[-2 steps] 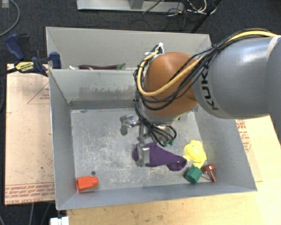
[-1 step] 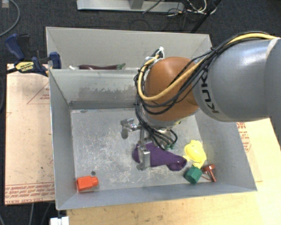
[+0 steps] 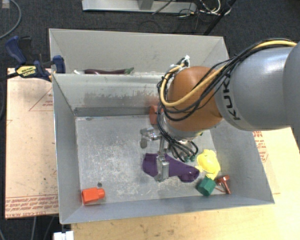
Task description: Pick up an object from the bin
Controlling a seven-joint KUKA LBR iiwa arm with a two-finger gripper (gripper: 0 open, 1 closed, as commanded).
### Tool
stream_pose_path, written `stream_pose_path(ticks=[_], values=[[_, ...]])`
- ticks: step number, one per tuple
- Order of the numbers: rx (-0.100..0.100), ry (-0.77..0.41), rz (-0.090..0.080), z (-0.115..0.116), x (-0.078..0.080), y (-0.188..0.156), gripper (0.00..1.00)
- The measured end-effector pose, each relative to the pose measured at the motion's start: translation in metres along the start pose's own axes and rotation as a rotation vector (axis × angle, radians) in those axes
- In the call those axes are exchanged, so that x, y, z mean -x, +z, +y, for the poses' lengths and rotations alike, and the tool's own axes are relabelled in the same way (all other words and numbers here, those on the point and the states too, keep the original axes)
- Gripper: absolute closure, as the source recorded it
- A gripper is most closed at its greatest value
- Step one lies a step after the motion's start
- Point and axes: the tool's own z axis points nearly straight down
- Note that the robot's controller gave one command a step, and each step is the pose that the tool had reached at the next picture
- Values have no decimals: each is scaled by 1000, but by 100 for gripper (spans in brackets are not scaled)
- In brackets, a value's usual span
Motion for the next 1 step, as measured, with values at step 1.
stream_pose_path(ticks=[1], values=[[-5, 26, 4, -30, -6, 31, 0]])
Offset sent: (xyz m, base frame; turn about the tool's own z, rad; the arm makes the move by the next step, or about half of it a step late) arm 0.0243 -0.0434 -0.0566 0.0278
